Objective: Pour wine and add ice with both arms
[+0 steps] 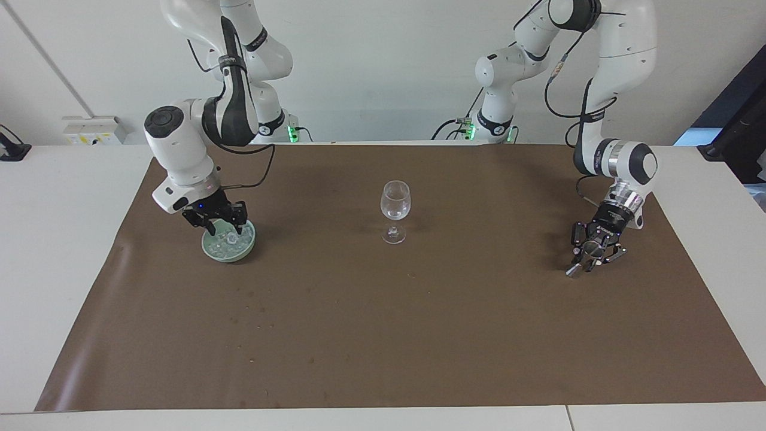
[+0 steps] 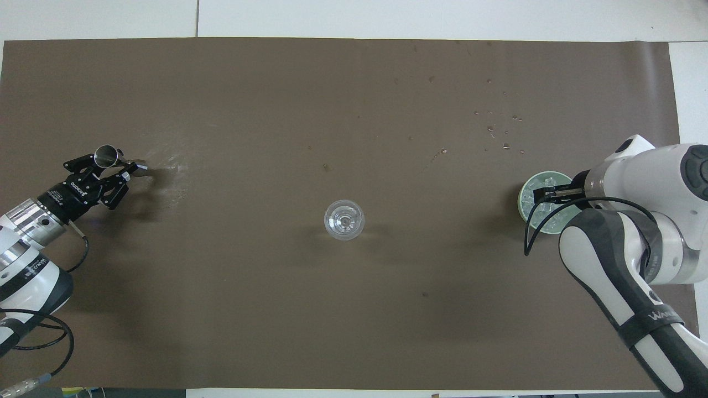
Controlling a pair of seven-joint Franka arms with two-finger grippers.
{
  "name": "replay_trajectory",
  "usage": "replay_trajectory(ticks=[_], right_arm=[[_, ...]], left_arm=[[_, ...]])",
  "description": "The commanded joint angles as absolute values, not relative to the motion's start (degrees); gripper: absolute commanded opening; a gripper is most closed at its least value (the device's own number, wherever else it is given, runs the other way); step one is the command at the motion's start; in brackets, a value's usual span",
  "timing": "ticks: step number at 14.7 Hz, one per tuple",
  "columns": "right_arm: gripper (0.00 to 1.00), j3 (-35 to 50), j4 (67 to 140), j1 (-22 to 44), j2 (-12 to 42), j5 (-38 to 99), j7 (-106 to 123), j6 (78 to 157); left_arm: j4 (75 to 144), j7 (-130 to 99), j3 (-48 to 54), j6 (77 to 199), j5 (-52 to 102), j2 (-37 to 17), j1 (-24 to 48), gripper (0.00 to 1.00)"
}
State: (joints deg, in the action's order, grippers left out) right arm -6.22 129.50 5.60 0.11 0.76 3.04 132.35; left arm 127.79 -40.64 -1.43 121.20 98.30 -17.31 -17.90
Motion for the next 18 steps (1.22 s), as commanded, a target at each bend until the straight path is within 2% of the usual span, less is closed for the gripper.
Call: replay_trajectory(ticks=[1, 5, 6, 9, 13, 16, 18], right_arm=[[0.69, -6.33, 131.48, 4.57, -0.18, 1.32, 5.1, 134.12], [0.69, -6.33, 133.42, 4.66, 0.09, 1.32, 5.18, 136.58], [0.65, -6.33, 133.5, 4.66, 0.09, 1.32, 5.19, 136.76], [0.64, -6.33, 134.73, 4.48, -0.17, 1.41, 5.27, 137.19], [0.64, -6.33, 135.88, 4.22, -0.53, 1.32, 6.15, 137.29], [0.64, -6.33, 135.88, 3.08, -0.53, 1.32, 7.73, 137.28], [0.64, -6.33, 135.88, 3.16, -0.53, 1.32, 7.47, 137.29]], left_arm=[[129.02, -40.34, -1.4, 119.72, 96.52, -15.56, -18.89, 1.0], [128.06, -40.25, -1.49, 118.83, 76.79, -13.8, -20.83, 1.0], [127.19, -40.25, -1.67, 118.65, 71.07, -13.36, -21.09, 1.0], [123.24, -40.17, -1.93, 116.64, 58.14, -13.18, -22.06, 1.0], [111.31, -39.55, -1.93, 107.34, 35.92, -12.92, -21.8, 1.0], [103.65, -39.55, -1.59, 104.42, 29.54, -12.66, -20.92, 1.0], [94.71, -39.64, -1.14, 97.86, 25.51, -13.35, -19.35, 1.0]])
